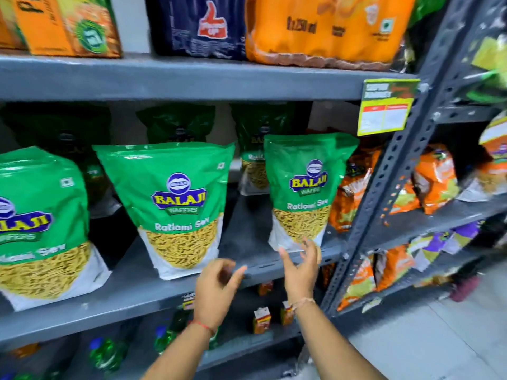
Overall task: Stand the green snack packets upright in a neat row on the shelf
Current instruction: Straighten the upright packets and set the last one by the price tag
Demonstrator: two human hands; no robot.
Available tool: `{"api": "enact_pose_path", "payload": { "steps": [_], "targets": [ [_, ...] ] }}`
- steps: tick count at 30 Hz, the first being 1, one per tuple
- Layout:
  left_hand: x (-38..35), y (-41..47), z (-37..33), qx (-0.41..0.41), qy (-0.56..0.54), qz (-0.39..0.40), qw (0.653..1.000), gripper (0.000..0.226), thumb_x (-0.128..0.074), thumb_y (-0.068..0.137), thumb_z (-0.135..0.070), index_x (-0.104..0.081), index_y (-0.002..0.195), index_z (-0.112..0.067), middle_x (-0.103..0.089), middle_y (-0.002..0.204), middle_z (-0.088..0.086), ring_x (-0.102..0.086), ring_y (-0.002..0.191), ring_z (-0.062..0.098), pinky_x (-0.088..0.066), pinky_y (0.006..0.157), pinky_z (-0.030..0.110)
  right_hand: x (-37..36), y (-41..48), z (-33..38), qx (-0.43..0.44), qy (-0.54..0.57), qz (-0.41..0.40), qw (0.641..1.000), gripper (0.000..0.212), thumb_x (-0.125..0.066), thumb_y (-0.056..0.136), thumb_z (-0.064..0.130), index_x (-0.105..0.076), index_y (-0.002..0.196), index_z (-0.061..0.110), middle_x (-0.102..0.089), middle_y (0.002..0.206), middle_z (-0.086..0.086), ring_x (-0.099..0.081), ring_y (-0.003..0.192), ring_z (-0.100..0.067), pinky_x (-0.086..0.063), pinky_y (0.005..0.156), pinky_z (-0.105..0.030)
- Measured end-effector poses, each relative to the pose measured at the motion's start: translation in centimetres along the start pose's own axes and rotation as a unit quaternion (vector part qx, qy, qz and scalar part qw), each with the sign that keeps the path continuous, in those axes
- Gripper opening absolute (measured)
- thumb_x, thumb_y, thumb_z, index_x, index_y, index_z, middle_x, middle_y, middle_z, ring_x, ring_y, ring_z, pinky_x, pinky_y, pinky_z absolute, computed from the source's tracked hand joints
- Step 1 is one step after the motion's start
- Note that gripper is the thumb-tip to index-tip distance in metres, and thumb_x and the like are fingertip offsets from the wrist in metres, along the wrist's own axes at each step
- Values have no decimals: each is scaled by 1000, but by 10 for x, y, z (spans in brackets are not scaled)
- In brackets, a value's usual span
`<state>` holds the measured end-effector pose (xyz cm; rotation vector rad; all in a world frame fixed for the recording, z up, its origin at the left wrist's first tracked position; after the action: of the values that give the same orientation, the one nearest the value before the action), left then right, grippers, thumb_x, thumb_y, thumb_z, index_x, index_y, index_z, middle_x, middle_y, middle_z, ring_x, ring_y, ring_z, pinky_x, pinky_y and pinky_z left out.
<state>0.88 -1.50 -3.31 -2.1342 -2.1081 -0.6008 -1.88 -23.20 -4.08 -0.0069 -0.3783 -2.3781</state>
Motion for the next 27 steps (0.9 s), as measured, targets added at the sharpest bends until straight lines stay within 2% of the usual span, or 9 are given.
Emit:
{"api": "enact_pose_path", "payload": {
  "steps": [2,4,6,9,13,16,20,22,27],
  "targets": [
    [-36,28,-23,-2,-79,40,996,24,-75,67,-27,-59,85,-28,-63,78,0,-57,68,-6,-52,76,31,12,29,2,-6,-3,-8,1000,79,-75,69,22,-31,135,11,-26,144,-15,-33,131,-25,-27,111,-40],
    [-68,54,-37,15,-102,98,990,54,-77,66,-18,-55,116,-14,-61,106,4,-57,96,1,-47,86,21,16,55,0,-27,-23,12,999,100,-76,67,30,-11,142,16,-11,153,-10,-14,141,-22,-16,117,-42],
    [-94,76,-37,52,-96,151,982,91,-80,60,-27,-33,137,-13,-46,135,4,-42,127,15,-35,104,24,17,73,-5,-59,-34,41,997,112,-77,64,32,1,143,17,-4,155,-8,-6,143,-21,-11,118,-43],
    [-120,94,-33,107,-97,199,969,116,-81,46,-42,-20,141,-15,-31,149,4,-31,136,21,-25,115,40,15,92,-16,-137,10,111,984,109,-77,67,27,1,143,15,-10,155,-9,-14,141,-24,-17,117,-41],
    [-138,99,-37,119,-159,206,958,83,-77,62,-6,-34,132,-10,-49,134,10,-46,124,24,-36,108,41,12,101,-22,-159,45,182,969,77,-74,70,14,-30,133,8,-48,132,-12,-46,117,-20,-36,102,-34],
    [-134,102,-39,120,-167,166,964,66,-70,69,4,-39,127,-5,-52,131,16,-49,121,27,-39,103,37,5,102,-27,-154,58,192,967,61,-76,68,12,-44,120,6,-58,119,-13,-55,107,-24,-48,94,-36],
    [-112,101,-32,120,-180,149,965,59,-64,73,7,-40,126,-4,-55,124,13,-51,114,25,-39,94,31,-15,92,-18,-127,103,213,963,51,-71,69,-2,-47,114,1,-59,104,-11,-59,87,-14,-51,63,-7],
    [-98,104,-22,122,-176,142,966,59,-65,73,4,-41,126,-7,-56,122,12,-50,118,27,-39,95,33,-28,87,-16,-111,107,229,961,53,-71,68,-4,-47,114,5,-59,105,-9,-59,89,-12,-51,68,-9],
    [-87,100,-19,129,-174,146,965,57,-67,72,1,-44,123,-12,-57,117,7,-52,115,24,-39,104,40,-37,83,-20,-107,101,244,958,57,-76,65,4,-48,115,13,-61,109,-9,-57,105,-24,-46,91,-36]
  ]
}}
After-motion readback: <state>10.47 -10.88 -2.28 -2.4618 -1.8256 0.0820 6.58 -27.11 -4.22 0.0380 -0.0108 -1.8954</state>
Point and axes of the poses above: each hand's wrist, its own y-axis towards the middle knuckle, its own x-axis out of the back of the hand, z = x × y, the point moved 8 cm from there along y, towards the middle knuckle
